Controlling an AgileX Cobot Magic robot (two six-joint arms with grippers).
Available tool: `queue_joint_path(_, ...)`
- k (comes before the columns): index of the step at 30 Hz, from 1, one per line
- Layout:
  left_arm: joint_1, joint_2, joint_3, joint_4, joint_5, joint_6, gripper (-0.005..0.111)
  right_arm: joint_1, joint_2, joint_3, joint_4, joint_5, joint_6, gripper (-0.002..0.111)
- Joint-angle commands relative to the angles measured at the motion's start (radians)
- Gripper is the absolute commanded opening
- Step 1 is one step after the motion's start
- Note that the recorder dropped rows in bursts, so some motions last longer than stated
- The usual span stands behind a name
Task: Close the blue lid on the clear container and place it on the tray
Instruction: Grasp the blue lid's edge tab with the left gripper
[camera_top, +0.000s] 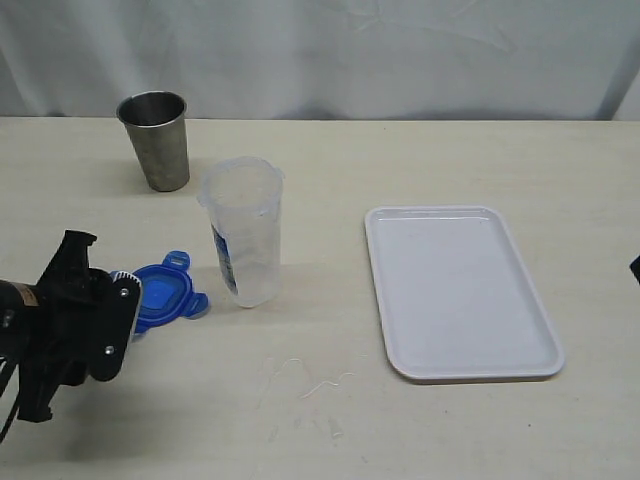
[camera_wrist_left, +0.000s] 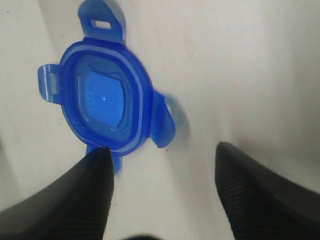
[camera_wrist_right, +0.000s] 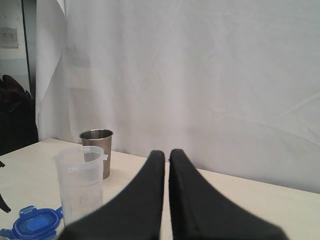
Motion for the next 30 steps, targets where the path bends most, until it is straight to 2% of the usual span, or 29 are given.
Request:
queue_joint_path(1, -0.008, 0.040, 0.001, 0.003, -0.055, -0.007, 0.058, 0.001, 0.004, -0.007, -0.010, 0.007, 0.005, 0.004)
queue_joint_path(17, -0.009, 0.081, 0.001, 0.030, -0.126, -0.015, 0.058, 0.001, 0.004, -0.007, -0.010, 0.007, 0.005, 0.004)
queue_joint_path(22, -0.077, 0.081, -0.005, 0.030, -0.140, -0.092, 0.058, 0.001, 0.004, -0.007, -0.010, 0.007, 0.005, 0.004)
queue_joint_path(30, -0.077, 0.081, -0.005, 0.021, -0.150, -0.092, 0.055, 0.001, 0.004, -0.007, -0.010, 0.009, 0.005, 0.004)
